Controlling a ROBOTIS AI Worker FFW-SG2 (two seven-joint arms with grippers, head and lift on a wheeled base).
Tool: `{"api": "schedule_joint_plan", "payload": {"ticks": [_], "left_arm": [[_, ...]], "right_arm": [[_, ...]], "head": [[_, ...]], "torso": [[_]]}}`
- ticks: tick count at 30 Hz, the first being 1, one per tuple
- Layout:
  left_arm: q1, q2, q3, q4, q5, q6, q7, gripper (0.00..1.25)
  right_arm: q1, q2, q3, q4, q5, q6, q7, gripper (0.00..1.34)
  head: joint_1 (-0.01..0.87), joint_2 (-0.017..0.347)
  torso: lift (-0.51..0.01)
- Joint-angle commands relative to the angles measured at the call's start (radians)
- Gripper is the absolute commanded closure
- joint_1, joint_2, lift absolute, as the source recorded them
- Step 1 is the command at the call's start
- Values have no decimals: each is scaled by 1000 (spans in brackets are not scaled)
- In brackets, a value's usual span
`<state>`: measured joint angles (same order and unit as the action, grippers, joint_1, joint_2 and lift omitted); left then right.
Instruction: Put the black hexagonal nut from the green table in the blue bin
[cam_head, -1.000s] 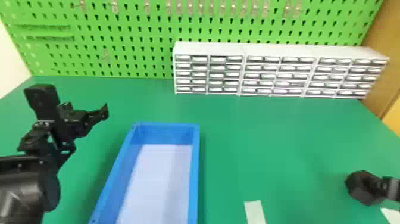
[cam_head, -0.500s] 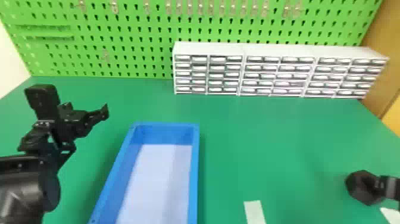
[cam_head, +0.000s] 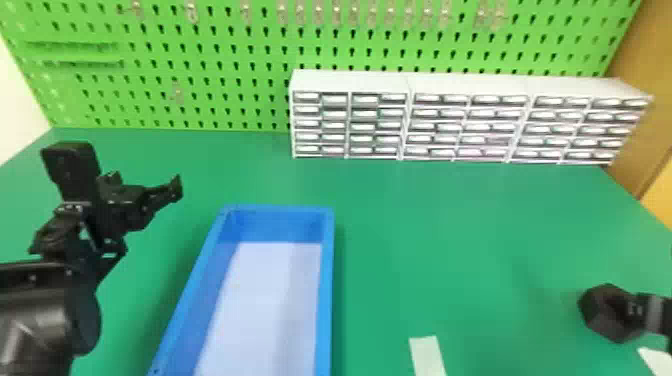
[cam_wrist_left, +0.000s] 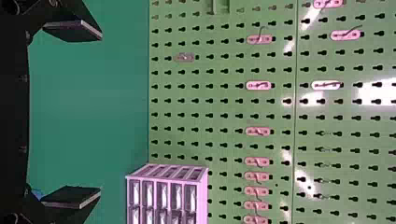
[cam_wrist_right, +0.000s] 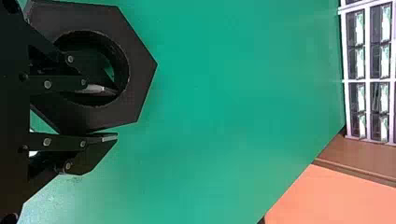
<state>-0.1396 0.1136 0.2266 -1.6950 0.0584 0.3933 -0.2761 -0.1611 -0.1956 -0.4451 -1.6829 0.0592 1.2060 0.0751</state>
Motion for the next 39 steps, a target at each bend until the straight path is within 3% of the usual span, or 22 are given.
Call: {"api": "schedule_joint_plan", "payload": {"ticks": [1, 16, 29, 39], "left_arm": [[0, 0, 0, 0, -2, 1, 0, 114], [2, 0, 2, 0, 0, 4, -2, 114], [3, 0, 0, 0, 0, 4, -2, 114], [5, 0, 3, 0, 3, 4, -2, 114]], "right_arm": [[-5, -2, 11, -23, 22, -5, 0, 966], [-26, -13, 85, -109, 62, -28, 0, 966], [-64, -35, 172, -187, 18, -37, 0, 966], [-92, -27, 236, -189, -18, -69, 0, 966]], "head": [[666, 32], [666, 32], [666, 32], [666, 32]], "torso": [[-100], [-100], [-100], [-100]]}}
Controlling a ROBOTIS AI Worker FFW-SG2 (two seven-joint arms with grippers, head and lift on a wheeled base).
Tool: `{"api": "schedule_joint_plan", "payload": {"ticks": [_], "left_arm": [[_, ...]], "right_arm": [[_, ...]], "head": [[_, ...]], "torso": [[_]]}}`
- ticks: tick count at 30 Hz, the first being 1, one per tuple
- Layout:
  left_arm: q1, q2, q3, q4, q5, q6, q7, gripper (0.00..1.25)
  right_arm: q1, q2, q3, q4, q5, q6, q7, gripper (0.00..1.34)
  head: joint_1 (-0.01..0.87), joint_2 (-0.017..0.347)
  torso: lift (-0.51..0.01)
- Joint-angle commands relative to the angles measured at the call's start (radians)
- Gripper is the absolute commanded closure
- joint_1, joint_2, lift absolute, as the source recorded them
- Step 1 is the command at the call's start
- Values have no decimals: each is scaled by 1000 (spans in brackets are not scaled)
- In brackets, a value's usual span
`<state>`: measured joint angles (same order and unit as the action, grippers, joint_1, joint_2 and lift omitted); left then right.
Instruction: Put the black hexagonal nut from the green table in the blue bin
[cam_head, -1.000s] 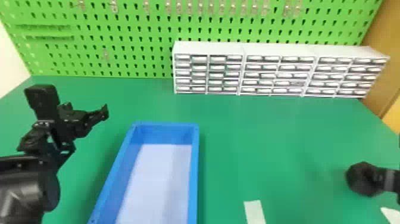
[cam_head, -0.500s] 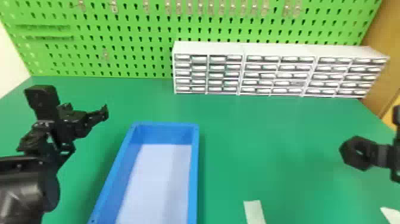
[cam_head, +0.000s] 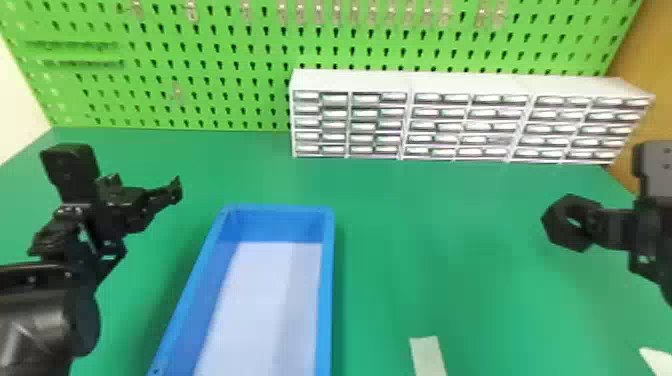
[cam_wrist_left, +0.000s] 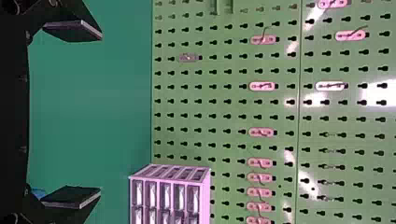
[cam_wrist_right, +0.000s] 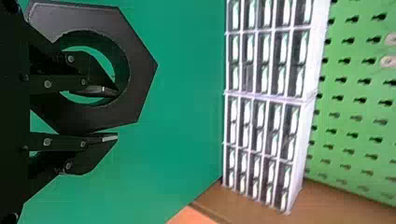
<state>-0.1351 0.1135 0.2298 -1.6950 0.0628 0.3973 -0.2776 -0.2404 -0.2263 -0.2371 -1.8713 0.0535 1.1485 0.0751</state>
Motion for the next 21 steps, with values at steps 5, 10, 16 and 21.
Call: {"api": "schedule_joint_plan", "payload": {"ticks": [5, 10, 16, 21], "left_arm": [[-1, 0, 0, 2, -3, 2, 0, 114], [0, 0, 0, 2, -3, 2, 0, 114], [0, 0, 3, 2, -3, 2, 0, 114], [2, 0, 6, 2, -4, 2, 0, 114]], "right_arm": [[-28, 4, 70, 0, -23, -16, 0, 966], [-37, -1, 108, 0, -38, -21, 0, 966], [-51, -4, 160, 0, -58, -32, 0, 966], [-59, -10, 200, 0, -80, -44, 0, 966]], "head": [[666, 32], [666, 32], [666, 32], [666, 32]], "torso": [[-100], [-100], [-100], [-100]]}}
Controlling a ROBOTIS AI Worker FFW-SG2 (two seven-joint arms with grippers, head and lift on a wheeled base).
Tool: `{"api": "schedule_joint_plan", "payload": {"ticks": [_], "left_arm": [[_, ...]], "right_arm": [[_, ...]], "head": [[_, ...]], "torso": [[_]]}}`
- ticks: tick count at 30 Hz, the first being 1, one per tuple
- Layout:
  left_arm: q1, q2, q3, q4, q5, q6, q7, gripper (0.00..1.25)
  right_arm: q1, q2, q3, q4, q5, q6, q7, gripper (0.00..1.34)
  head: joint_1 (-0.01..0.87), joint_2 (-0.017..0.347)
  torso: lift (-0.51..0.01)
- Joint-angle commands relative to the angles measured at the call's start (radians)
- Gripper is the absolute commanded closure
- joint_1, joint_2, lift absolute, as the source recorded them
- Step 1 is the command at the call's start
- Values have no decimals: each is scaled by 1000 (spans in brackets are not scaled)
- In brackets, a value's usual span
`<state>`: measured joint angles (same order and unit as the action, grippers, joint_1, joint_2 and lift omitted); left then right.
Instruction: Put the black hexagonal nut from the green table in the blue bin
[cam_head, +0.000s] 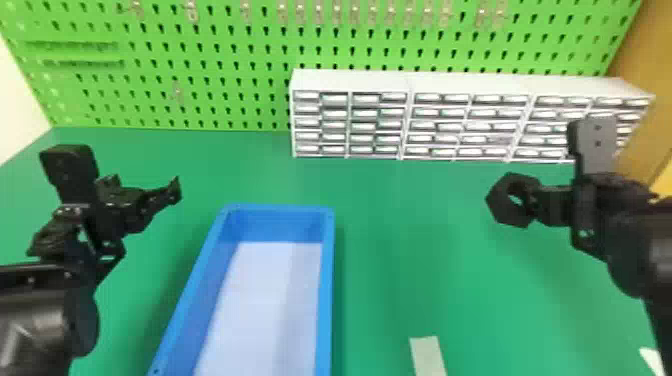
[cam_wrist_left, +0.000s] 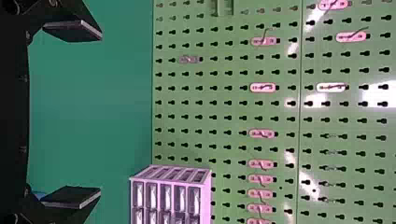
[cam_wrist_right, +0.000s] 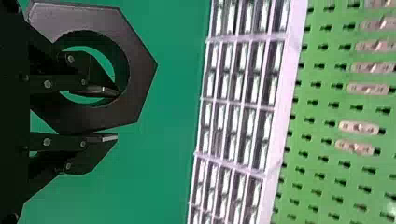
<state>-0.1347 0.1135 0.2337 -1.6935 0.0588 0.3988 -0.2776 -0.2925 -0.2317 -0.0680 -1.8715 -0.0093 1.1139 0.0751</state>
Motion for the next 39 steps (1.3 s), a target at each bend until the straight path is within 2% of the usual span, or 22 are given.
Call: {"api": "schedule_joint_plan", "payload": {"ticks": [1, 12, 19, 35, 39], "left_arm": [[1, 0, 3, -2, -1, 0, 0, 114], [4, 0, 13, 0, -7, 0, 0, 114], [6, 0, 15, 0, -10, 2, 0, 116], [4, 0, 18, 0, -13, 2, 2, 114], [4, 0, 16, 0, -14, 2, 0, 114]], "right_arm": [[-8, -6, 39, -1, -23, -9, 0, 966], [-23, -23, 129, -12, -72, -28, 0, 966], [-27, -14, 169, -12, -93, -49, -1, 966], [-54, -14, 280, -12, -152, -103, -1, 966], [-62, -21, 312, -12, -167, -114, -1, 966]], "head": [[666, 32], [666, 32], [666, 32], [666, 32], [666, 32]], "torso": [[-100], [-100], [-100], [-100], [-100]]}}
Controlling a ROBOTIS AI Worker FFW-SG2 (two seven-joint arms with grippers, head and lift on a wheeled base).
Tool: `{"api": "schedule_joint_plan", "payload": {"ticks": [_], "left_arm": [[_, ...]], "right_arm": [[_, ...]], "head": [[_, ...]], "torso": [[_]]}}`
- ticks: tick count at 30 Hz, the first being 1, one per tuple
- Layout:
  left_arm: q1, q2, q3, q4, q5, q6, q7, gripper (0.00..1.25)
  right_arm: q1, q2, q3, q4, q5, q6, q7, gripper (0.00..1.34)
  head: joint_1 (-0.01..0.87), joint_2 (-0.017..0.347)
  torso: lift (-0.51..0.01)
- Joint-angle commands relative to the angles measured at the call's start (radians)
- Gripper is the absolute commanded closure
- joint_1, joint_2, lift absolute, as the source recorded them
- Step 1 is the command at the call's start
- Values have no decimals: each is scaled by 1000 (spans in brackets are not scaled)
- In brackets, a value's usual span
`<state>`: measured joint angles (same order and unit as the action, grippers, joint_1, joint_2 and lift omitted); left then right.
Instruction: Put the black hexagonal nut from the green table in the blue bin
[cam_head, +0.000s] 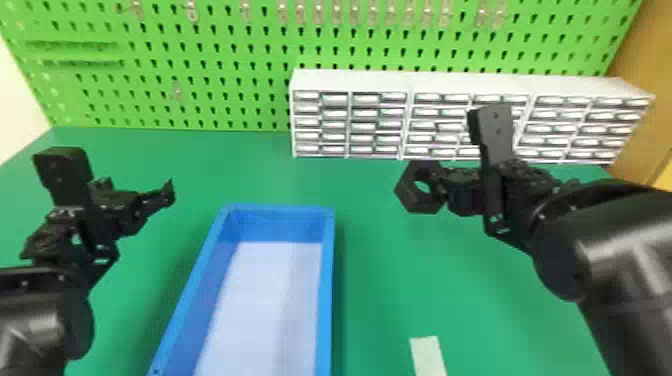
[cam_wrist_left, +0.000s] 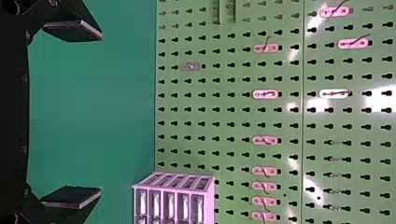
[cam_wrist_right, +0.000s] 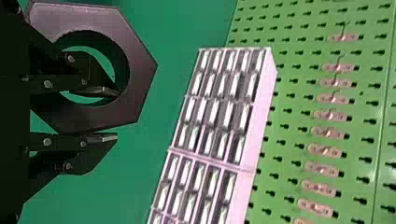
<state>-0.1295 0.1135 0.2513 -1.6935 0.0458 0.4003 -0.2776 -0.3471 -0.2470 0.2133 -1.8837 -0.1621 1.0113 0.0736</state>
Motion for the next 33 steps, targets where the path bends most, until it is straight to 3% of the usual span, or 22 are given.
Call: {"api": "schedule_joint_plan", "payload": {"ticks": [1, 33], "left_arm": [[-1, 0, -1, 0, -1, 0, 0, 114], [1, 0, 6, 2, -6, 3, 0, 116]], "right_arm": [[-9, -8, 38, 0, -19, -16, 0, 966], [-16, -37, 207, 3, -220, -60, -57, 969]], "head": [[666, 32], [666, 32]], "torso": [[-100], [-100]]}}
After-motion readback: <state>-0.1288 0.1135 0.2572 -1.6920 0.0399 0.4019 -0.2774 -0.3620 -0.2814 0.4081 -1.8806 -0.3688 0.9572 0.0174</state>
